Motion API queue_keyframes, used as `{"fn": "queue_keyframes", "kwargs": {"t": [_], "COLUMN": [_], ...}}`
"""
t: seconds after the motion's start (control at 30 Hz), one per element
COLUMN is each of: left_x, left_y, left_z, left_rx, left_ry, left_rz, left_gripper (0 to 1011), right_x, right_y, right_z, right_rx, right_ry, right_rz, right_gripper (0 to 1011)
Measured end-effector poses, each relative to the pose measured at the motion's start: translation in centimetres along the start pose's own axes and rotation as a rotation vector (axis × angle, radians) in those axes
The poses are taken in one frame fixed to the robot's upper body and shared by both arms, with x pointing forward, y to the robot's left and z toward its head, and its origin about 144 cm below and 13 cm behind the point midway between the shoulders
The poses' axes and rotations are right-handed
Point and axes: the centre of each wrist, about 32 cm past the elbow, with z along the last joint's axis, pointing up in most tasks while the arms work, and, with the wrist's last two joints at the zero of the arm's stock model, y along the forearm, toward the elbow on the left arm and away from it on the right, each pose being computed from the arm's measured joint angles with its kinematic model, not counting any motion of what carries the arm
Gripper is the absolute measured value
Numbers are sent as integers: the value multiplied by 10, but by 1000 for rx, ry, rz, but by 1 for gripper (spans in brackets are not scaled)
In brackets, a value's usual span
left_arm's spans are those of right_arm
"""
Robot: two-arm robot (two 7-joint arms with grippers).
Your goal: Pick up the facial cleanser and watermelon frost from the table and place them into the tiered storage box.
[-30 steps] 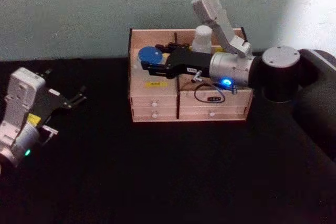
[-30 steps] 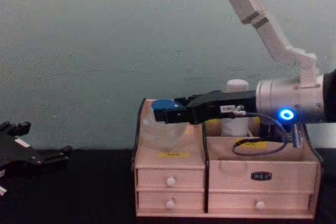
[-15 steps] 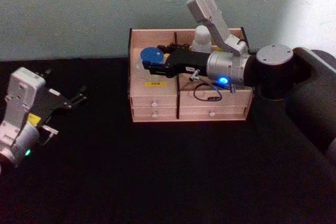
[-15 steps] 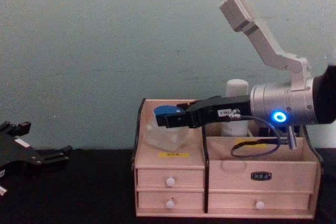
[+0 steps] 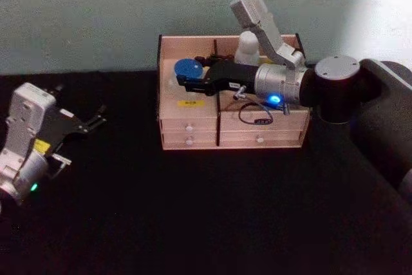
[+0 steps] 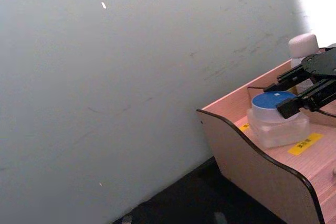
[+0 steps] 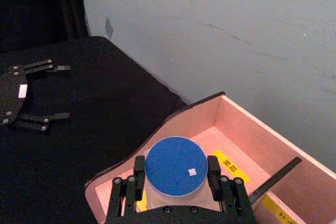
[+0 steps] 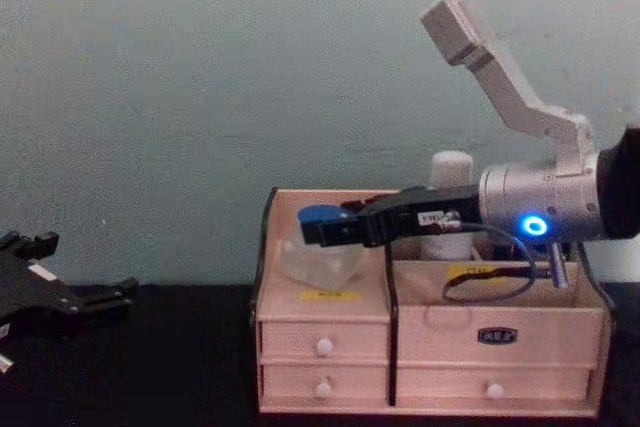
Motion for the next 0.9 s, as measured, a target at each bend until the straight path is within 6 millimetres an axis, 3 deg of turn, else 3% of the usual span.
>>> {"fn": "queue_keyframes", "kwargs": {"t": [0.33,0.67,0.9], "left_x": [0,0,0], "left_y": [0,0,0], "left_z": [0,0,0], "left_rx": [0,0,0], "left_ry": [0,0,0], "left_rz": [0,0,0], "left_gripper": [1001,1001,1001], "right_x": [0,-1,0], "right_y": [0,0,0], "right_z": [0,0,0], "right_rx": [0,0,0], "right_ry": [0,0,0], "right_rz": [2,3,3], "right_gripper": [712,974,1002]}}
